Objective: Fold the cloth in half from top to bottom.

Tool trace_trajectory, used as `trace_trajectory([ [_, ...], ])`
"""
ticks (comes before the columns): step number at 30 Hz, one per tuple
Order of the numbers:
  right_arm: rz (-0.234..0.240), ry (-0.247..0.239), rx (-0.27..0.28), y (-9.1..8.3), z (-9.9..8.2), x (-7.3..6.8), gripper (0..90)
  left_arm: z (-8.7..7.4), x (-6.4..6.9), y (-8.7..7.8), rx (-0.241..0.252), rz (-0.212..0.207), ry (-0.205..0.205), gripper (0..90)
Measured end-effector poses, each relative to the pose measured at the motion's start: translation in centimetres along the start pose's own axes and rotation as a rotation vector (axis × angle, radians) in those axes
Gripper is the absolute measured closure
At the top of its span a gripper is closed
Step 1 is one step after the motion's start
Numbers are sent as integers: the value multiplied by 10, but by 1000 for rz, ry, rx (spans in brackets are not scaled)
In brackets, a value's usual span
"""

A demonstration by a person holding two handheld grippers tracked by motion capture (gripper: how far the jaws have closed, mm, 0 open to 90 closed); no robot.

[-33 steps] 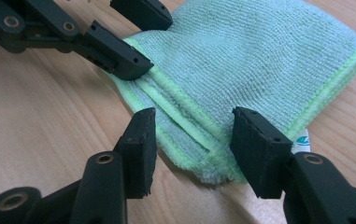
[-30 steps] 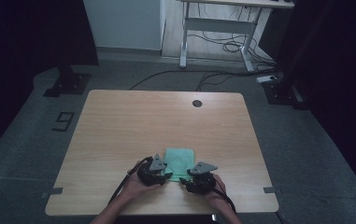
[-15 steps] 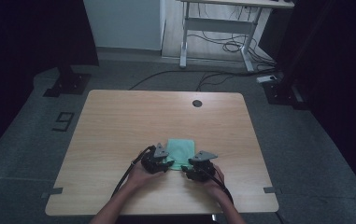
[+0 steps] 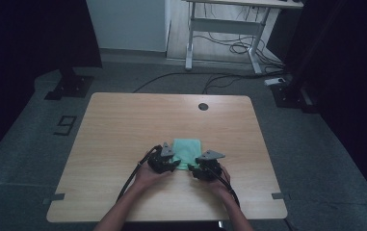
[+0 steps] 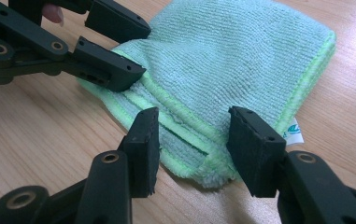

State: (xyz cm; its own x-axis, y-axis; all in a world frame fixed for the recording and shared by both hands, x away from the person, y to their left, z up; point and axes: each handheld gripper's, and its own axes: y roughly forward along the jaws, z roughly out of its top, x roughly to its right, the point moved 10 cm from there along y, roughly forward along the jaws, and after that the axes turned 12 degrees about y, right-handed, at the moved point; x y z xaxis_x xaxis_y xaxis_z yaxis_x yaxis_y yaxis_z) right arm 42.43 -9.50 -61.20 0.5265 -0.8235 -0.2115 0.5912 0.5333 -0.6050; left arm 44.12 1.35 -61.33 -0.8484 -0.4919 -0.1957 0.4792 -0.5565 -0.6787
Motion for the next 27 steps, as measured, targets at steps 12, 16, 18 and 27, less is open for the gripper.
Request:
trace_trajectory([
  [12,11,-8,38,-7,3,-5,496,10,-2,-12,51,27,-24,536],
  [16,21,-12,67,-12,6,-8,478,17,-3,-25,91,43,-25,533],
  [18,25,-4,83,-16,7,-10,477,20,-2,-32,106,47,-28,526],
  [27,45,-3,133,-29,12,-16,470,27,2,-51,143,58,-25,509],
])
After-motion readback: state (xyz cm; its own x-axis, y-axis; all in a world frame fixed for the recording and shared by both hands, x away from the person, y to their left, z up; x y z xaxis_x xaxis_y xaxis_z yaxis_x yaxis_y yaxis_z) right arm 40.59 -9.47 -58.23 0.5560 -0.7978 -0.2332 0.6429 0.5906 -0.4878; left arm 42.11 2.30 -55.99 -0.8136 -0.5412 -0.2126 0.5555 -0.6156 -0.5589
